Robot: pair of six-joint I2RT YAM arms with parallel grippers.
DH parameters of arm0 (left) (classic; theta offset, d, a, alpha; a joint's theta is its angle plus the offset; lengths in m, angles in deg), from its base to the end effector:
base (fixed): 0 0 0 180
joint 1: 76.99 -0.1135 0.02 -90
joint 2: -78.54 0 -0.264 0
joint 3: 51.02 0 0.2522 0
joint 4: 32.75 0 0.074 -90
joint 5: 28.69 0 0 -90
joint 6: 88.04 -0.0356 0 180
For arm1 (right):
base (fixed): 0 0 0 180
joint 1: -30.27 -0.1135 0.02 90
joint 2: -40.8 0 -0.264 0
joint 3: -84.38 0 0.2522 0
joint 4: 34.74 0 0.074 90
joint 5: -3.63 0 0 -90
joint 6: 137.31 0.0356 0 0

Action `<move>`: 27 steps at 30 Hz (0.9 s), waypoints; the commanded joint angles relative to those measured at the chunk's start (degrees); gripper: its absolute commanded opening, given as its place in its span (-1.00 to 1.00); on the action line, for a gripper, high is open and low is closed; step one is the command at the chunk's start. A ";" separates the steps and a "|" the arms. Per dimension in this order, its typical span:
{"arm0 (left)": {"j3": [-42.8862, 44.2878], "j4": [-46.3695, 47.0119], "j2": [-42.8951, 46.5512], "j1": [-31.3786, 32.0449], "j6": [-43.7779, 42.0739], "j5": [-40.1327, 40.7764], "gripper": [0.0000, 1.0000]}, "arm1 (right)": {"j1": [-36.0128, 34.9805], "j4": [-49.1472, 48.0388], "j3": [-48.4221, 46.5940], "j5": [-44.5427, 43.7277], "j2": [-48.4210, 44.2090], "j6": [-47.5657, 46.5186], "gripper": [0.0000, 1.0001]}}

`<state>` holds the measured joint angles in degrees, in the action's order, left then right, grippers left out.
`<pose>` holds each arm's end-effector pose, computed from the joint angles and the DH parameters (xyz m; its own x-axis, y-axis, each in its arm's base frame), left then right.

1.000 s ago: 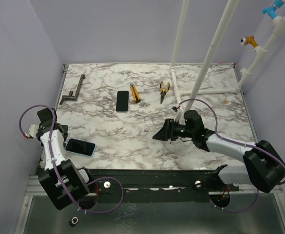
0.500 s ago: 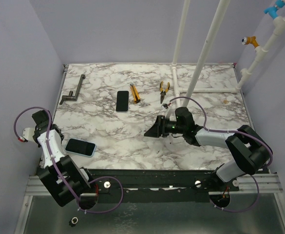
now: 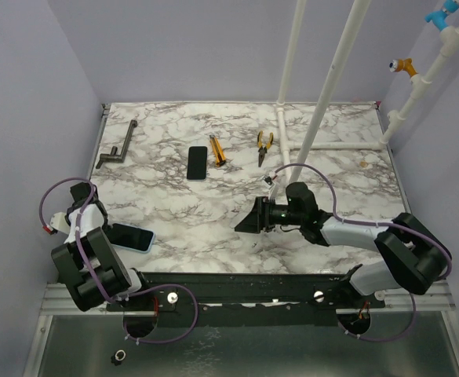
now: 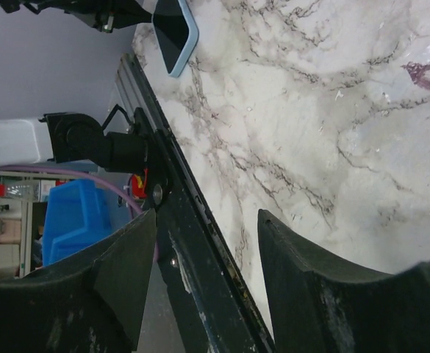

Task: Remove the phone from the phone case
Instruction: Adjust the phone at the center of the board.

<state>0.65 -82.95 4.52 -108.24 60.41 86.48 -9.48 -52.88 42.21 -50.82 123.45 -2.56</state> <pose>0.1738 0.1231 0.1701 0.0663 -0.8619 -0.5027 -0.9977 -0.0515 -0.0433 0.1969 0.1907 0.1725 -0.8649 0.0257 -0.5013 -0.4574 0.3711 0.8081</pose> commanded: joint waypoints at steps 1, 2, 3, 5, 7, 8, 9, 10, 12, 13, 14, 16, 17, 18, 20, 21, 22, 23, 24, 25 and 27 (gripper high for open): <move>-0.97 1.98 -2.47 2.86 3.68 -0.52 -1.00 | -0.42 3.73 1.93 -1.21 -6.79 -3.39 0.24; -0.85 2.08 -2.81 2.96 3.82 -0.47 -1.00 | -0.42 4.79 2.16 -1.51 -8.22 -3.88 0.25; -0.91 2.17 -3.10 3.03 3.98 -0.39 -1.00 | -0.42 5.67 2.43 -1.70 -9.24 -4.11 0.25; -0.85 2.34 -3.37 3.11 4.28 -0.10 -1.00 | -0.42 7.13 2.62 -1.91 -11.14 -4.49 0.26; -0.89 2.42 -3.58 3.09 4.41 0.30 -1.00 | -0.42 8.27 2.74 -2.27 -12.51 -4.63 0.26; -0.97 2.74 -3.74 3.08 4.24 0.23 -1.00 | -0.42 8.89 2.82 -2.49 -13.14 -4.73 0.26; -0.88 2.87 -4.09 3.09 4.14 0.23 -1.00 | -0.41 9.38 2.95 -2.74 -13.79 -4.88 0.26; -0.89 3.17 -4.53 3.11 4.12 0.00 -1.00 | -0.42 9.72 3.00 -2.97 -14.34 -4.88 0.26; -0.99 3.78 -5.86 3.73 4.19 -1.13 -1.00 | -0.42 10.46 3.08 -3.33 -15.42 -5.01 0.26; -0.91 3.82 -6.61 4.98 4.54 -1.18 -1.00 | -0.40 10.85 3.09 -3.45 -16.00 -5.05 0.26; -0.90 3.88 -6.95 6.50 5.14 -0.97 -1.00 | -0.42 11.37 3.04 -3.55 -16.41 -5.17 0.26; -1.16 4.04 -7.40 10.20 7.00 -0.82 -1.00 | -0.42 12.28 2.97 -3.88 -17.15 -5.51 0.26; -1.38 4.10 -7.54 12.09 7.97 -1.00 -1.00 | -0.42 12.73 2.79 -4.04 -17.44 -5.64 0.27; -1.48 4.32 -7.80 13.58 9.05 -1.32 -1.00 | -0.42 13.23 2.67 -4.16 -17.56 -5.88 0.27; -1.43 4.63 -8.67 16.88 10.44 -2.28 -1.00 | -0.42 13.92 2.59 -4.30 -17.71 -6.23 0.27; -1.34 4.63 -9.12 18.26 11.15 -2.57 -1.00 | -0.42 14.13 2.61 -4.38 -17.89 -6.19 0.26; -1.12 4.63 -9.54 20.08 11.64 -2.78 -1.00 | -0.42 14.22 2.82 -4.51 -18.09 -6.25 0.27; -1.04 4.70 -9.88 21.75 12.36 -2.70 -1.00 | -0.42 14.26 2.91 -4.66 -18.28 -6.20 0.26; -0.96 4.63 -10.20 23.83 13.01 -2.46 -1.00 | -0.42 14.34 3.05 -4.83 -18.55 -6.17 0.27; -0.84 4.72 -10.59 25.66 13.82 -2.33 -1.00 | -0.42 14.34 3.22 -5.00 -18.87 -6.12 0.27; -0.20 4.70 -11.77 29.94 15.18 -2.06 -1.00 | -0.42 14.67 3.48 -5.39 -19.52 -6.08 0.27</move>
<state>1.88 -77.62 -2.93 -85.95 69.96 92.31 -9.59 -40.03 44.75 -54.25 105.61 -7.52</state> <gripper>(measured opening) 0.002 0.633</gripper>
